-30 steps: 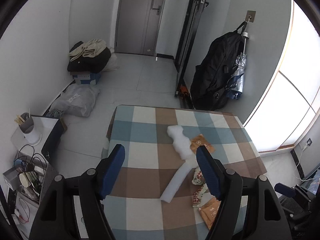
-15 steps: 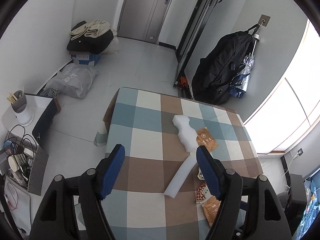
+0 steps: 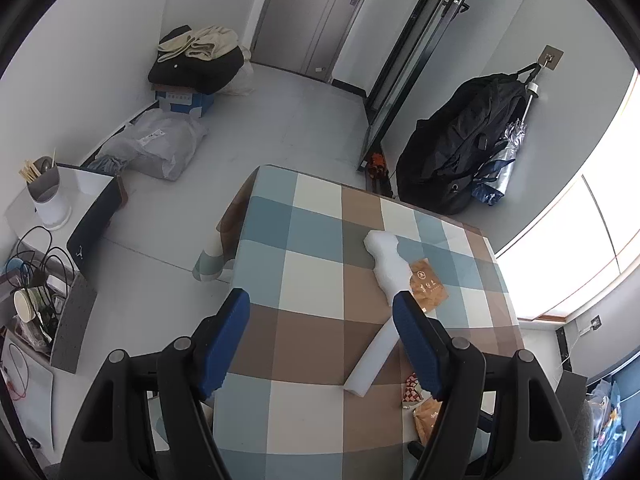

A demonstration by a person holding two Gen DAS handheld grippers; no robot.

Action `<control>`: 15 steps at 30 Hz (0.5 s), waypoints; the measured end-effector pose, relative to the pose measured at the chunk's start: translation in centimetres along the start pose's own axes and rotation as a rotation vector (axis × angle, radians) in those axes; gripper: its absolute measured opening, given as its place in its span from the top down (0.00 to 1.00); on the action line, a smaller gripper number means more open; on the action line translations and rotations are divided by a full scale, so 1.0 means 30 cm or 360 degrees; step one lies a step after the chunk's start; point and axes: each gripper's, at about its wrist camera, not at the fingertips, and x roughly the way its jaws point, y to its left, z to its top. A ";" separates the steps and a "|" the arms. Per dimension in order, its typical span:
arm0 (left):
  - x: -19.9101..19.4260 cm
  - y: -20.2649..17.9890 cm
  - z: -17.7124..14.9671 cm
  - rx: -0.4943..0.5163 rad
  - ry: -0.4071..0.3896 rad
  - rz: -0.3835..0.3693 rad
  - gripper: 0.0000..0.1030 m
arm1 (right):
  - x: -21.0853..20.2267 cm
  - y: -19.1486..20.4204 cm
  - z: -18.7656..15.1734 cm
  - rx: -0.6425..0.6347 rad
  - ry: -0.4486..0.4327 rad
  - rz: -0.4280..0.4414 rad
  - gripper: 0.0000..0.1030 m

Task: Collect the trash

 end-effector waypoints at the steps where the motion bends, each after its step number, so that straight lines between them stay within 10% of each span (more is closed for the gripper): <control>1: 0.002 0.000 0.001 -0.0003 0.0004 -0.0001 0.31 | 0.001 -0.005 0.002 0.0010 0.0006 0.0011 0.31; 15: 0.035 -0.009 -0.019 0.0051 0.0051 0.0130 0.31 | -0.019 -0.027 -0.020 -0.0012 -0.0085 -0.0012 0.59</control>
